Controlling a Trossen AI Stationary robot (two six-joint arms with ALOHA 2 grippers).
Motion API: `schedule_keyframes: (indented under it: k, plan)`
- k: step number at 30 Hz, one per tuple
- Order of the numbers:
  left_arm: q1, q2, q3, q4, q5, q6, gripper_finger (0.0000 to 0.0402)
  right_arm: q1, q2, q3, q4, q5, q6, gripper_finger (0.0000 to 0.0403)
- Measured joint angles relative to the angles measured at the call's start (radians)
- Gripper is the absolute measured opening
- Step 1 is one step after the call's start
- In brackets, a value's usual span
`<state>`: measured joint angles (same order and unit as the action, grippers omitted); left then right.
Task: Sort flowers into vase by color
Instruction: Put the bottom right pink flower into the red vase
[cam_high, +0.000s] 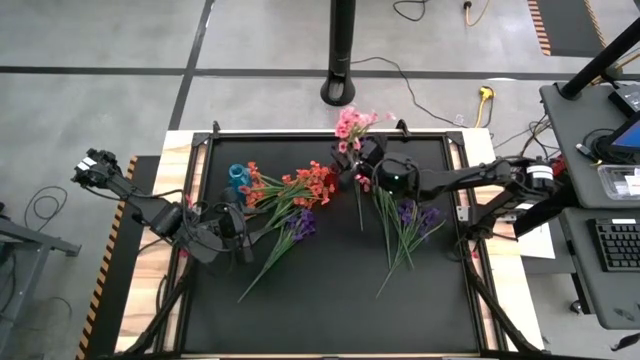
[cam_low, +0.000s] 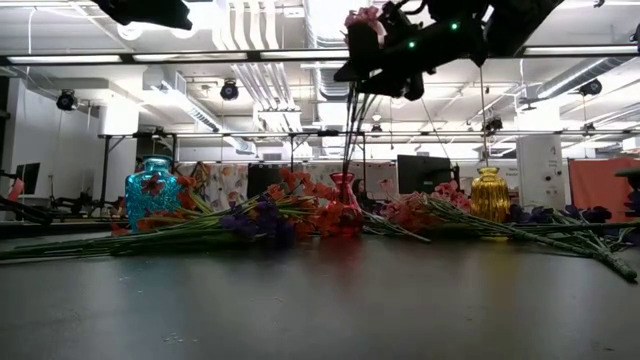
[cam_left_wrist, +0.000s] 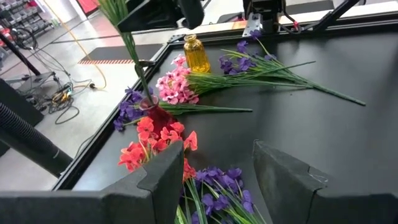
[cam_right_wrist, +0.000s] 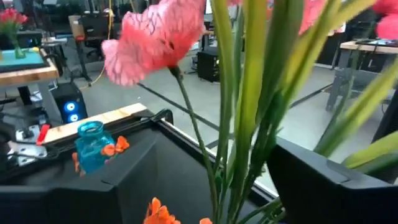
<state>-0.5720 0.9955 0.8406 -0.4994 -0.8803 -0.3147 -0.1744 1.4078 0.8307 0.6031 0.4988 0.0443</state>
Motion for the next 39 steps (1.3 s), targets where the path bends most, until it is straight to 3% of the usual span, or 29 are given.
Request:
schedule_keyframes:
  k: [11, 39]
  plan:
    - [0.000, 0.000, 0.000, -0.026, 0.000, -0.044, 0.0176, 0.030, -0.113, 0.000, -0.231, 0.000, 0.099, 0.0340]
    - [0.000, 0.000, 0.000, -0.028, 0.000, -0.062, 0.0176, 0.111, -0.275, 0.022, -0.656, -0.003, 0.345, 0.0341]
